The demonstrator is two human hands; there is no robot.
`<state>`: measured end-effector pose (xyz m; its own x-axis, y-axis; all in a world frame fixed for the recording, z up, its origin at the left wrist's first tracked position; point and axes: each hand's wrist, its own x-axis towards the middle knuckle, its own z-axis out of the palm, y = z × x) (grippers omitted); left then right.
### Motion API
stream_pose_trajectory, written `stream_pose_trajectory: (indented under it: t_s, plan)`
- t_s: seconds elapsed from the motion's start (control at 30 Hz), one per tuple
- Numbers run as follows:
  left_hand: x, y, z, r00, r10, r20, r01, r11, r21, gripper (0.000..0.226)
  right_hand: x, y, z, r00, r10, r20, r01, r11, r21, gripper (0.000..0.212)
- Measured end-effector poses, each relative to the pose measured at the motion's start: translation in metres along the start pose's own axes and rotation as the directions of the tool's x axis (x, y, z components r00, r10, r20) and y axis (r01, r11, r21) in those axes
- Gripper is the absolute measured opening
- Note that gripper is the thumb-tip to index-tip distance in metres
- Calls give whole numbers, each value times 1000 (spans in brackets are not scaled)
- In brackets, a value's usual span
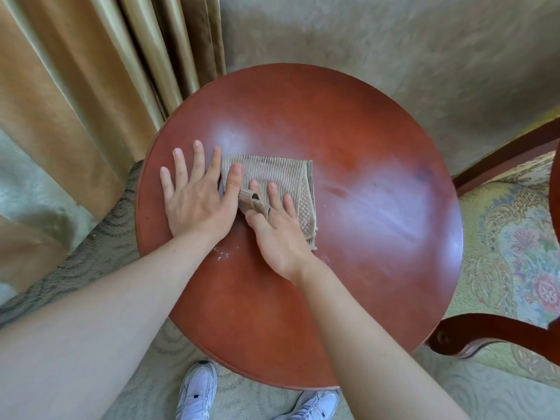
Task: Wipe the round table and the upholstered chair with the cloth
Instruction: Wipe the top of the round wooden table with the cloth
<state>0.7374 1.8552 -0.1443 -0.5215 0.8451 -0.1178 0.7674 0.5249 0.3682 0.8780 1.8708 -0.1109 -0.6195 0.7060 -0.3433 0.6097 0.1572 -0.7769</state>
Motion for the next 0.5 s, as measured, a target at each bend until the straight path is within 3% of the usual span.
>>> stream_pose_trajectory:
  t_s: [0.17,0.23,0.33,0.4,0.5]
  plan:
    - [-2,-6,-3,999,51,9,-51,998,32,93,-41,2,18,979,203,-29,-188,945,268,47]
    - [-2,-6,-3,999,52,16,-52,998,29,92,-56,0,28,986,162,-46,-144,952,271,49]
    - [-1,-6,-2,998,55,19,-55,998,21,93,-70,-3,53,999,-17,-38,16,999,-38,56]
    - [0,-7,-1,998,62,14,-62,998,21,93,-76,-2,71,996,-28,-84,7,971,-240,61]
    - [0,-9,0,998,68,6,-68,997,29,90,-79,-1,84,993,-51,-111,3,916,-402,65]
